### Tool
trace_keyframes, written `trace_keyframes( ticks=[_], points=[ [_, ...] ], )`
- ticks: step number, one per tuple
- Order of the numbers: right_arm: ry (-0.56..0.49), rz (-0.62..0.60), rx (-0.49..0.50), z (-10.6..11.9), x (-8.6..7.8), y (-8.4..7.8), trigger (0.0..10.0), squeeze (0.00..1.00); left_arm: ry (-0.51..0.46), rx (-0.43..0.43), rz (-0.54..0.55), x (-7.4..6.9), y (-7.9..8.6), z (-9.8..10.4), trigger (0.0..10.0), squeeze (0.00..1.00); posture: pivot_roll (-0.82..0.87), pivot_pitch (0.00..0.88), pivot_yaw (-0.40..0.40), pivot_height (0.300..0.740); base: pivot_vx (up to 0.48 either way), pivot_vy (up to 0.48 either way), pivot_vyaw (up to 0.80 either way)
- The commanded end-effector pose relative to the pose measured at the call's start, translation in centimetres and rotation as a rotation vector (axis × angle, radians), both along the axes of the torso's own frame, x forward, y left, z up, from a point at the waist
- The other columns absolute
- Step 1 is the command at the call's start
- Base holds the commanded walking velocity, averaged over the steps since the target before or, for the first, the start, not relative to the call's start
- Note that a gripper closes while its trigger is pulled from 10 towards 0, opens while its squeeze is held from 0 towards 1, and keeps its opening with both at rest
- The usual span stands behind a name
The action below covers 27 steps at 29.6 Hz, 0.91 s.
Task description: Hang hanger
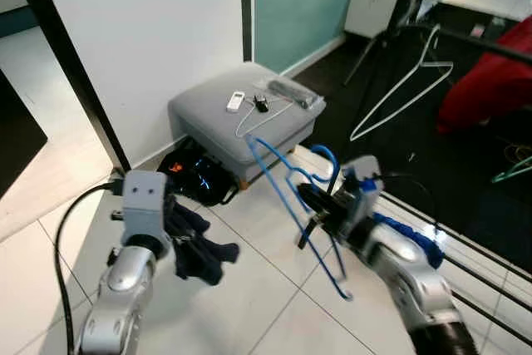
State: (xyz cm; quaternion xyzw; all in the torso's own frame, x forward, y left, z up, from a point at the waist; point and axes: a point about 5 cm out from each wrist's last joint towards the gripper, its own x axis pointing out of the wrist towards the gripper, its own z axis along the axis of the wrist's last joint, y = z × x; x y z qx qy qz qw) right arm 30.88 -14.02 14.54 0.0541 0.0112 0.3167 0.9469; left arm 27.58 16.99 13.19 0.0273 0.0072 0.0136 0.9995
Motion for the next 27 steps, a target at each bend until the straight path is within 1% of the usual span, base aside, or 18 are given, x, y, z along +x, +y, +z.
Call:
trace_keyframes(
  ticks=[1, 2, 4, 7, 8, 9, 12, 14, 15, 16, 17, 18, 19, 22, 24, 25, 26, 27],
  points=[
    [0.009, -0.034, 0.016, -0.1, 0.1, -0.8, 10.0, 0.0, -0.011, -0.014, -0.028, 0.1, -0.5, 0.3, 10.0, 0.0, -0.02, 0.07, -0.002, 0.74, 0.0, 0.0, 0.72],
    [-0.004, -0.047, -0.009, 0.1, 0.4, -1.0, 10.0, 0.0, -0.025, -0.027, -0.032, 0.2, -0.7, 0.6, 10.0, 0.0, -0.02, 0.061, -0.004, 0.74, 0.0, 0.0, 0.72],
    [-0.001, -0.059, -0.016, 0.2, 0.7, -1.0, 10.0, 0.0, -0.039, -0.032, -0.034, 0.3, -1.0, 0.8, 10.0, 0.0, -0.03, 0.055, -0.005, 0.74, 0.0, 0.0, 0.72],
    [0.008, -0.049, -0.032, -0.2, 0.8, -0.4, 10.0, 0.0, -0.058, -0.003, -0.048, 0.5, -1.6, 1.0, 10.0, 0.0, -0.03, 0.04, -0.009, 0.74, 0.0, 0.0, 0.72],
    [0.008, -0.047, -0.007, 0.0, 0.8, 0.1, 10.0, 0.0, -0.061, 0.021, -0.058, 0.7, -1.8, 1.0, 10.0, 0.0, -0.03, 0.029, -0.009, 0.74, 0.0, 0.0, 0.72],
    [-0.011, -0.04, -0.025, 0.4, 1.1, 0.5, 10.0, 0.0, -0.055, 0.04, -0.056, 0.9, -1.7, 0.9, 10.0, 0.0, -0.04, 0.018, -0.007, 0.74, 0.0, 0.0, 0.73],
    [-0.011, -0.04, -0.025, 0.4, 1.1, 0.5, 10.0, 0.0, -0.055, 0.04, -0.056, 0.9, -1.7, 0.9, 10.0, 0.0, -0.04, 0.018, -0.007, 0.74, 0.0, 0.0, 0.73],
    [-0.012, -0.023, -0.084, -0.1, 1.6, 1.3, 10.0, 0.0, -0.041, 0.043, -0.042, 1.4, -1.1, 0.8, 10.0, 0.0, -0.03, 0.014, -0.015, 0.74, 0.0, 0.0, 0.72],
    [-0.013, 0.011, -0.15, -0.9, 1.7, 2.2, 10.0, 0.0, -0.042, 0.013, -0.034, 1.8, -0.7, 1.0, 10.0, 0.0, -0.02, 0.012, -0.023, 0.74, 0.0, 0.0, 0.72],
    [-0.013, 0.011, -0.15, -0.9, 1.7, 2.2, 10.0, 0.0, -0.042, 0.013, -0.034, 1.8, -0.7, 1.0, 10.0, 0.0, -0.02, 0.012, -0.023, 0.74, 0.0, 0.0, 0.72],
    [-0.012, 0.036, -0.191, -1.4, 1.7, 2.9, 10.0, 0.0, -0.044, -0.009, -0.03, 1.9, -0.5, 1.1, 10.0, 0.0, -0.02, 0.012, -0.023, 0.74, 0.0, 0.0, 0.72],
    [-0.015, 0.05, -0.217, -1.6, 1.9, 3.2, 10.0, 0.0, -0.051, -0.037, -0.028, 2.1, -0.3, 1.3, 10.0, 0.0, -0.02, 0.001, -0.025, 0.74, 0.0, 0.0, 0.72],
    [-0.012, 0.049, -0.235, -1.8, 2.1, 3.1, 10.0, 0.0, -0.052, -0.031, -0.028, 2.3, -0.4, 1.3, 10.0, 0.0, -0.03, 0.0, -0.023, 0.74, 0.0, 0.0, 0.72],
    [-0.008, 0.042, -0.238, -1.8, 2.3, 2.9, 10.0, 0.0, -0.051, -0.023, -0.028, 2.4, -0.5, 1.2, 10.0, 0.0, -0.03, 0.0, -0.023, 0.74, 0.0, 0.0, 0.72],
    [0.003, 0.039, -0.26, -2.3, 2.3, 2.6, 10.0, 0.0, -0.022, -0.008, -0.059, 2.7, -1.3, 0.6, 10.0, 0.0, -0.05, 0.001, -0.021, 0.74, 0.0, 0.0, 0.72],
    [0.003, 0.039, -0.26, -2.3, 2.3, 2.6, 10.0, 0.0, -0.022, -0.008, -0.059, 2.7, -1.3, 0.6, 10.0, 0.0, -0.05, 0.001, -0.021, 0.74, 0.0, 0.0, 0.72],
    [0.006, 0.038, -0.268, -2.4, 2.2, 2.4, 10.0, 0.0, -0.01, 0.007, -0.078, 2.8, -1.8, 0.2, 10.0, 0.0, -0.05, 0.001, -0.021, 0.74, 0.0, 0.0, 0.72],
    [0.005, 0.028, -0.289, -2.6, 2.0, 1.8, 10.0, 0.0, -0.005, 0.02, -0.089, 2.8, -1.9, 0.1, 10.0, 0.0, -0.07, 0.014, -0.008, 0.74, 0.0, 0.0, 0.72]
  ],
)
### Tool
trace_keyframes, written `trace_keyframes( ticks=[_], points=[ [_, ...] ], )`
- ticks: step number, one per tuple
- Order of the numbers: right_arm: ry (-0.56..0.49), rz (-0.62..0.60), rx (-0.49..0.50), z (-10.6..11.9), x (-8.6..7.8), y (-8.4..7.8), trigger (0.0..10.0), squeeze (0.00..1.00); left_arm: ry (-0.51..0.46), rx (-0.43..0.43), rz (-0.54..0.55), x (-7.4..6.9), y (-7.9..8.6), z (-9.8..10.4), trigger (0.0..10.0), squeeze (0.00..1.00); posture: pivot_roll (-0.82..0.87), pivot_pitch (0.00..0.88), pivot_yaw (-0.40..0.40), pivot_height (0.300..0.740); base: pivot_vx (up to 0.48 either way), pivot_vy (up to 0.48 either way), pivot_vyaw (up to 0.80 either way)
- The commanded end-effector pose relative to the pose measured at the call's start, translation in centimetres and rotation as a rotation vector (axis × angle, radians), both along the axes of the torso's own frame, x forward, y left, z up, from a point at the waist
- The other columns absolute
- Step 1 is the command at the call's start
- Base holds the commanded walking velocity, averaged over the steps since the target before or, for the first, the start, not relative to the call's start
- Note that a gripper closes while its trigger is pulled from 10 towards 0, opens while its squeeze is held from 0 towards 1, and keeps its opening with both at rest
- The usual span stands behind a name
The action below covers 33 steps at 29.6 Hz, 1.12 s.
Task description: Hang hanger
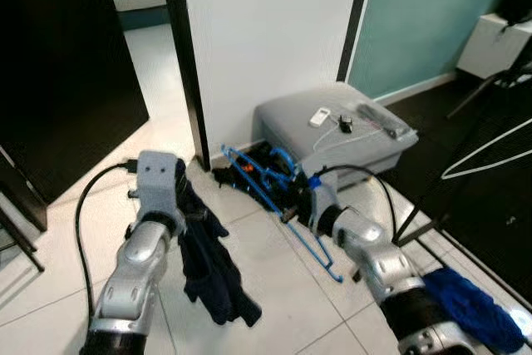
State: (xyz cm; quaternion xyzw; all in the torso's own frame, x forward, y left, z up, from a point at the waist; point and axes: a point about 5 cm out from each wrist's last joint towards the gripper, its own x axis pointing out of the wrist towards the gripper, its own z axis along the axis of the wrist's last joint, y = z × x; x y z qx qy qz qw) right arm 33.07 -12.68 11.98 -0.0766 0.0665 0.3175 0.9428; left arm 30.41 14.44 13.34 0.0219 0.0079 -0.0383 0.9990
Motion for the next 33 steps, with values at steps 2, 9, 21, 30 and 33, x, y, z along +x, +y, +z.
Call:
trace_keyframes(
  ticks=[2, 9, 21, 30, 33],
  points=[
    [-0.013, 0.007, -0.017, -0.2, -0.3, -0.1, 10.0, 0.0, -0.007, 0.031, 0.009, 0.0, 0.6, -0.1, 10.0, 0.0, -0.07, 0.016, -0.006, 0.74, 0.0, 0.0, 0.72],
    [-0.021, -0.038, -0.015, -0.6, -0.8, -1.6, 10.0, 0.0, 0.025, 0.006, -0.022, -0.1, 0.4, -0.8, 10.0, 0.0, -0.09, 0.04, 0.02, 0.74, 0.0, 0.0, 0.72],
    [-0.038, 0.013, -0.063, -0.7, -1.1, -1.0, 10.0, 0.0, 0.031, 0.005, -0.072, 0.1, -0.9, -0.9, 10.0, 0.0, -0.07, 0.062, 0.012, 0.74, 0.0, 0.0, 0.72],
    [-0.032, 0.009, -0.032, -0.7, -1.1, -0.7, 10.0, 0.0, 0.032, 0.008, -0.044, -0.2, 0.0, -1.1, 10.0, 0.0, -0.05, 0.059, 0.009, 0.74, 0.0, 0.0, 0.72],
    [-0.032, 0.011, -0.028, -0.7, -1.1, -0.5, 10.0, 0.0, 0.037, 0.018, -0.039, -0.3, 0.3, -1.2, 10.0, 0.0, -0.05, 0.058, 0.016, 0.74, 0.0, 0.0, 0.72]
  ],
)
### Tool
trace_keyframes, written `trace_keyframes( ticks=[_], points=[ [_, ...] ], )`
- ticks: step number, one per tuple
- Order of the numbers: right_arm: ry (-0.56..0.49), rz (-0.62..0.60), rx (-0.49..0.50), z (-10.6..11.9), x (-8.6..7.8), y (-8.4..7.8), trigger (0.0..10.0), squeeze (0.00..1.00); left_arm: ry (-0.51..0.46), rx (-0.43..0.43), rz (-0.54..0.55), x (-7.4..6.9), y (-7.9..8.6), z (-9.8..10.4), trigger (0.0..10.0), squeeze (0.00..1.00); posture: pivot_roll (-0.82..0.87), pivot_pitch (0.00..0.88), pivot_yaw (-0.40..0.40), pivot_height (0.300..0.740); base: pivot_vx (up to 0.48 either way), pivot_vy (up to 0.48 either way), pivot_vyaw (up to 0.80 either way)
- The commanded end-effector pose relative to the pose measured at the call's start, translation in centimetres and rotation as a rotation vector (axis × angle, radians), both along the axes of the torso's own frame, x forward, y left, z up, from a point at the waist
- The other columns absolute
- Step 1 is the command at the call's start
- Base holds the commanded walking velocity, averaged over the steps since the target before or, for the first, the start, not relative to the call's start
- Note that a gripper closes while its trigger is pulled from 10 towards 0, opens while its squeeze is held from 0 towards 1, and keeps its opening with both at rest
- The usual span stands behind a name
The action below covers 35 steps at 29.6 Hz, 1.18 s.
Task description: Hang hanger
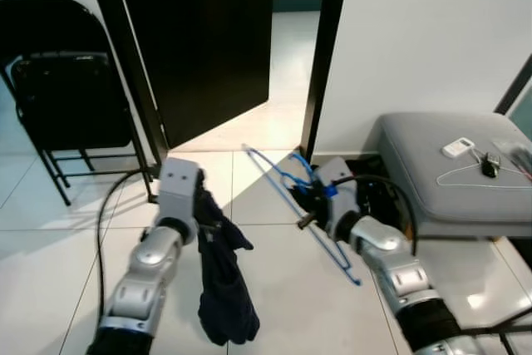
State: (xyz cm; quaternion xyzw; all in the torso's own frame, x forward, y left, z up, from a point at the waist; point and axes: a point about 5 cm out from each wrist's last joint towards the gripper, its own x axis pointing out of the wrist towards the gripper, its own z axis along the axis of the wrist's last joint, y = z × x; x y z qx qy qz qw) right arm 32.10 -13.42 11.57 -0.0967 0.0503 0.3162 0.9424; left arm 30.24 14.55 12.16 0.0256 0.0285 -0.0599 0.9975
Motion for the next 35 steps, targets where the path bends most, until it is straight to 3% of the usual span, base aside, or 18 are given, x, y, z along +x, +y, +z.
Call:
trace_keyframes(
  ticks=[1, 13, 35],
  points=[
    [0.012, 0.006, 0.002, -0.28, -0.19, 0.15, 10.0, 0.0, -0.003, 0.017, 0.006, -0.1, 0.36, -0.09, 10.0, 0.0, -0.05, 0.056, 0.017, 0.74, 0.0, 0.0, 0.72],
    [0.019, 0.006, 0.008, -0.45, -0.49, -0.16, 10.0, 0.0, 0.012, 0.023, 0.024, -0.32, 1.01, -0.42, 10.0, 0.0, -0.05, 0.053, 0.017, 0.74, 0.0, 0.0, 0.72],
    [0.02, 0.02, 0.021, -0.11, -0.46, -0.01, 10.0, 0.0, -0.004, 0.005, 0.001, -0.14, 0.55, 0.08, 10.0, 0.0, -0.04, 0.085, 0.018, 0.74, 0.0, 0.0, 0.72]
  ],
)
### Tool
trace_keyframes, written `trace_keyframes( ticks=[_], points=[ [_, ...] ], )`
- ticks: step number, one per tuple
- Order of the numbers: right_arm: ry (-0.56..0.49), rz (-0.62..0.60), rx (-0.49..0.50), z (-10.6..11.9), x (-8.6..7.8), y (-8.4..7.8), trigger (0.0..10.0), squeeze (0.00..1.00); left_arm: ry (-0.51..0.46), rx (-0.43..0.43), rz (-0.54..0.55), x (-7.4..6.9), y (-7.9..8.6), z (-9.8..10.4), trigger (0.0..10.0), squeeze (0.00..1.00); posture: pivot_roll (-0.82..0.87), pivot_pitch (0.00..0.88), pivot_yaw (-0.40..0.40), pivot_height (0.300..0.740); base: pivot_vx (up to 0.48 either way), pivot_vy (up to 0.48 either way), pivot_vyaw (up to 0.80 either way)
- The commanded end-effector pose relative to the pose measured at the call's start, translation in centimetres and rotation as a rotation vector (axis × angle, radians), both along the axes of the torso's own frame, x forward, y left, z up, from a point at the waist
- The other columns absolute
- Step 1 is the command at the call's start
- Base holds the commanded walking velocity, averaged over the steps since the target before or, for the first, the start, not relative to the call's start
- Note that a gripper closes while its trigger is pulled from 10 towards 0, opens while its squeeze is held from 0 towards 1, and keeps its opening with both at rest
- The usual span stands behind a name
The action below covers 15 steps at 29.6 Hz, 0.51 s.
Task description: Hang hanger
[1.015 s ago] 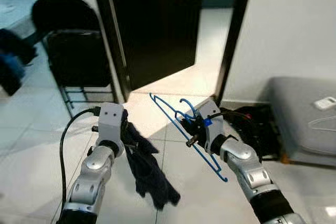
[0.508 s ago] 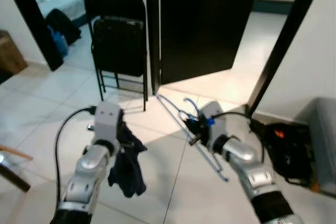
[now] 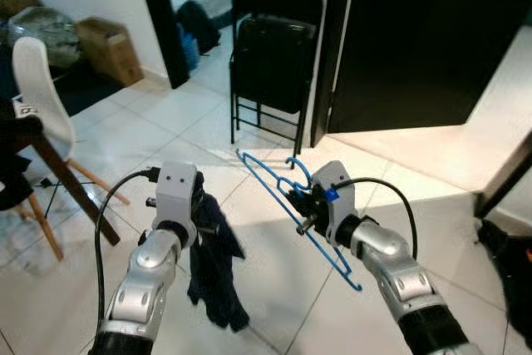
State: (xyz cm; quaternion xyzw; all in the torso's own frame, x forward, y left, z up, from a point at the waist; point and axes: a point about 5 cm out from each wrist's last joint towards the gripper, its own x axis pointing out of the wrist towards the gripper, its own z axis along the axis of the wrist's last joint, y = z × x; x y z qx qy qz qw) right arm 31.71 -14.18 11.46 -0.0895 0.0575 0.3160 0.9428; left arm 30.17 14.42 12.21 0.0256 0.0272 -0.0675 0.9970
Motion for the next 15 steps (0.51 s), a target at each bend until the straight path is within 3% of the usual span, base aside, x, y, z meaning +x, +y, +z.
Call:
trace_keyframes(
  ticks=[1, 15],
  points=[
    [0.001, 0.026, 0.014, 0.05, -0.03, 0.81, 10.0, 0.0, -0.002, 0.003, 0.017, -0.06, 0.67, 0.05, 10.0, 0.0, -0.04, 0.087, 0.019, 0.74, 0.0, 0.0, 0.72],
    [-0.008, 0.041, 0.016, 0.25, 0.06, 0.95, 10.0, 0.0, -0.011, -0.002, 0.02, 0.06, 0.55, 0.16, 10.0, 0.0, -0.04, 0.085, 0.017, 0.74, 0.0, 0.0, 0.72]
  ],
)
